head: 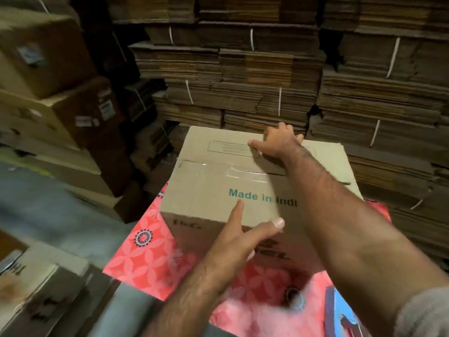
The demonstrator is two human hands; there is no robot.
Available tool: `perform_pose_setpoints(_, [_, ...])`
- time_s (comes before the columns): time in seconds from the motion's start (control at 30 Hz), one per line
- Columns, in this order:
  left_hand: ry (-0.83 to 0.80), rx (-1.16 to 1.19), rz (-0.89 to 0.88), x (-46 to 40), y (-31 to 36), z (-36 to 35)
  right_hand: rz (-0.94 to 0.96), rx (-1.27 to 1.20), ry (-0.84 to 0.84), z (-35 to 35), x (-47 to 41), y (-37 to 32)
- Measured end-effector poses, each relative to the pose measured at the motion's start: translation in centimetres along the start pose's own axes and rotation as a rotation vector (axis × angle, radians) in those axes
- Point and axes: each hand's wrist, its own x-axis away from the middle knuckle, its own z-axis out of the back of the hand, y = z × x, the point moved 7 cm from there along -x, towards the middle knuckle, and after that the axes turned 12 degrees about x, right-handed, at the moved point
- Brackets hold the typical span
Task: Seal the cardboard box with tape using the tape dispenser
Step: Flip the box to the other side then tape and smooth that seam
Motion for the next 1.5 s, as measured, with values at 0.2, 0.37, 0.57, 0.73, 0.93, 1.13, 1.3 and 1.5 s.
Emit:
perform_pose_setpoints(0.2, [0.198, -0.085, -0.194, -2.2, 4.1, 2.7, -0.124, -0.109, 0.068, 1.8, 1.8, 5.5])
perform_pose_setpoints(0.37, [0.344, -0.391, -0.337, -8.1, 8.4, 5.6, -0.201, -0.231, 0.041, 1.5, 5.2, 8.8])
perform_pose_setpoints(0.57, [0.284, -0.686, -0.339, -15.0, 10.7, 5.8, -0.305, -0.451, 0.039, -1.9, 10.6, 9.7])
perform_pose_setpoints(0.73, [0.163, -0.859, -0.278, -18.4, 11.5, 6.3, -0.38, -0.502, 0.075, -4.0, 14.0, 9.4])
perform_pose_setpoints(0.93, [0.041, -1.077, -0.342, -17.2, 11.1, 6.9, -0.382, -0.45, 0.108, -4.5, 17.8, 7.4])
perform_pose_setpoints(1.13, [-0.085, -1.153, -0.458, -9.9, 7.3, 9.2, -0.477, -0.538, 0.208, -8.0, 25.2, 4.4])
perform_pose_setpoints(1.3, [0.051, -1.218, -0.504, -8.8, 4.9, 9.5, -0.544, -0.518, 0.282, -8.6, 25.5, 4.5])
perform_pose_setpoints(1.5, [0.118, -1.294, -0.535, -11.0, 5.5, 8.9, -0.495, -0.503, 0.266, -8.1, 22.5, 5.6])
